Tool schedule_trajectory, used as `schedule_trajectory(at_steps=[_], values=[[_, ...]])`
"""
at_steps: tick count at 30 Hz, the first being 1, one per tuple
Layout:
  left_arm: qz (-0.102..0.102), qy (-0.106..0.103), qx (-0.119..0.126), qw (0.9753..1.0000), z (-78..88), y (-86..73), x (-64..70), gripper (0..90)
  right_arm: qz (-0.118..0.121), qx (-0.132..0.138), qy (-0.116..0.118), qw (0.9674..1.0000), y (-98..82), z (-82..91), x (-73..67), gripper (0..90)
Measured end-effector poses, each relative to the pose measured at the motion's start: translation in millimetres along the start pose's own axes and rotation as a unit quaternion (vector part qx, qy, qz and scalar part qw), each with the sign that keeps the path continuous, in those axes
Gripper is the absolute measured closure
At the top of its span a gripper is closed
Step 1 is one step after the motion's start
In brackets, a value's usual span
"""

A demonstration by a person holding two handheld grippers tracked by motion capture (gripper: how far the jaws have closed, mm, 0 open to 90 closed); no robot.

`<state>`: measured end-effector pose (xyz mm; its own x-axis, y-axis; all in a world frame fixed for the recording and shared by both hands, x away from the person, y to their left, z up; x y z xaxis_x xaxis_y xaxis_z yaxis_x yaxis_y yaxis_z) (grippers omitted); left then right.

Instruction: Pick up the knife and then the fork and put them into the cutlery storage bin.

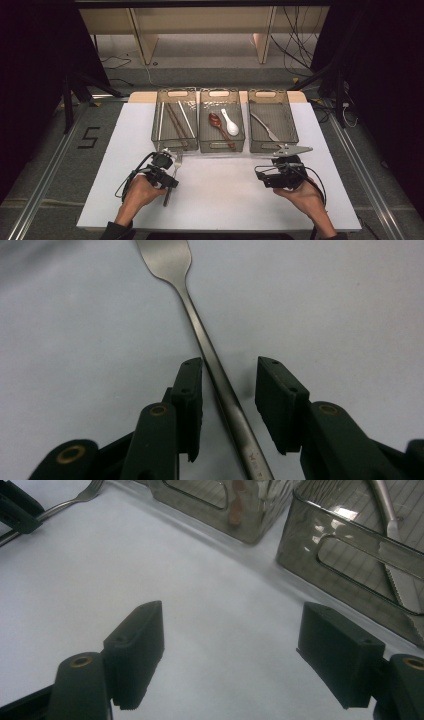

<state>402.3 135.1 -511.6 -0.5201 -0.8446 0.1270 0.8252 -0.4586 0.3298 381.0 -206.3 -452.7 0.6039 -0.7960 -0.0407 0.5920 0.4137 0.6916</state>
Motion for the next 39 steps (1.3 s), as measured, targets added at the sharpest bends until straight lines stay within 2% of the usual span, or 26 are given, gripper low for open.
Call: schedule_trajectory(at_steps=[6,10,16,22,26,27,29,32,36,39], values=[[-0.021,0.023,0.002,0.9995,-0.6,-0.7,1.1,70.6,0.000,0.001,0.000,1.0000,-0.2,0.5,0.0,27.1],[-0.033,0.029,0.001,0.9990,-0.7,-1.0,3.0,70.9,0.001,0.000,0.000,1.0000,0.0,0.1,-0.2,27.1],[-0.042,0.024,0.010,0.9988,-1.0,-1.2,4.3,76.3,0.003,0.001,0.001,1.0000,0.6,0.3,-0.5,27.2],[-0.054,0.007,0.007,0.9985,-0.9,-2.2,7.5,81.7,0.004,0.001,0.003,1.0000,0.5,0.2,-1.3,27.4],[-0.052,0.006,0.004,0.9986,-1.0,-1.7,7.8,81.6,0.006,0.002,0.004,1.0000,0.5,0.3,-1.0,27.4],[-0.047,0.005,0.004,0.9989,-1.4,-1.2,8.0,80.7,0.004,0.002,0.005,1.0000,0.5,0.5,-1.1,27.6],[-0.050,0.001,0.004,0.9987,-1.6,-0.6,8.7,77.2,0.004,0.001,0.004,1.0000,0.5,0.6,-1.4,27.6],[-0.053,0.011,0.006,0.9985,-2.4,0.0,10.7,76.5,0.005,0.001,0.004,1.0000,0.8,0.5,-1.7,27.6],[-0.060,0.026,0.017,0.9977,-3.1,-0.3,12.9,81.4,0.006,0.001,0.004,1.0000,1.2,0.5,-2.3,27.6],[-0.065,0.022,0.023,0.9974,-2.9,-0.8,12.2,82.5,0.006,0.002,0.004,1.0000,1.5,0.5,-2.5,27.7]])
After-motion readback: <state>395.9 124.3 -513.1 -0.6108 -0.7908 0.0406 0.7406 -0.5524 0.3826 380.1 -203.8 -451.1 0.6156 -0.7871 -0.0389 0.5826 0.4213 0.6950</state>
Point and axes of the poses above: each handheld gripper's, and its own axes: z roughly backward along the jaws, y roughly out of its top, x roughly to its right, the point moved 5 cm from there along -z, roughly forward along the jaws
